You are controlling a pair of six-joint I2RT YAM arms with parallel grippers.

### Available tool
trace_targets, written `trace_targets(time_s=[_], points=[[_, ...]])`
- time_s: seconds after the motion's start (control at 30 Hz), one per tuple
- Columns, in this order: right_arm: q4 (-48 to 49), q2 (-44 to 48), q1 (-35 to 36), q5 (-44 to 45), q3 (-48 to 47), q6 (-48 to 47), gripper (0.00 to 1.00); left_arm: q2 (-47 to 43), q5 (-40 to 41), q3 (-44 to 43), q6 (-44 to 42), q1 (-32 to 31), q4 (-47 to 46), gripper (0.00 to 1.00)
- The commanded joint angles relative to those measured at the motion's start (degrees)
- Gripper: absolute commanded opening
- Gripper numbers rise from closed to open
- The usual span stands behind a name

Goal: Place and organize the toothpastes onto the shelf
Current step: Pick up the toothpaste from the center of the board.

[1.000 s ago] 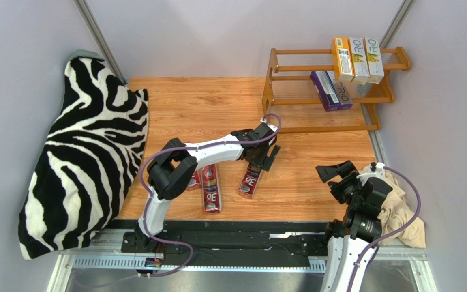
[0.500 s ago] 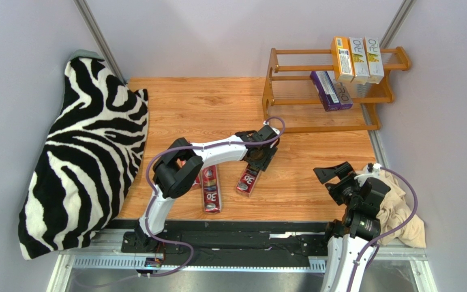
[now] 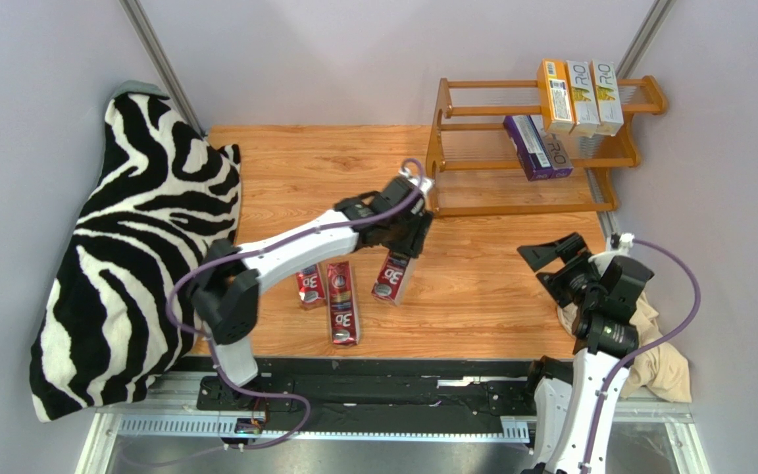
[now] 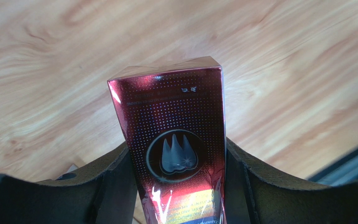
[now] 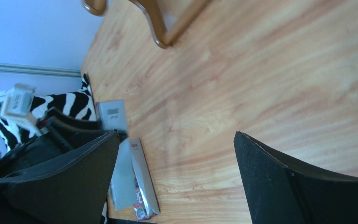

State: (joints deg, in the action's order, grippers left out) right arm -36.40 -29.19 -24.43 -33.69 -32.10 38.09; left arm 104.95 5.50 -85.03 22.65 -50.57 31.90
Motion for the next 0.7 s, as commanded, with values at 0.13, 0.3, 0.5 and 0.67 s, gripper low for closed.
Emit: trace_targets(time_s=[0.13,0.3,0.5,0.67], points=[[9.7,-5.1,4.1,1.7,-11.7,3.7,0.98,-21.4,-17.7,11.5,13.3,12.4,-16.4,0.53],[11.9,-7.2,15.6,10.6,-13.3,4.6,0.98,-28.5,-24.9,21.4,27.2,17.6,-27.9,0.54],[16.4,-9.3,35.0,25.7,-11.8,6.0,0.98,-31.3,-22.1,26.1,34.5,18.4,-34.2,0.55],[26.9,-7.0,56.7,40.7,-4.8,6.2,0.98,-32.7,-18.9,30.9,41.7,18.8,-37.9,0.52]])
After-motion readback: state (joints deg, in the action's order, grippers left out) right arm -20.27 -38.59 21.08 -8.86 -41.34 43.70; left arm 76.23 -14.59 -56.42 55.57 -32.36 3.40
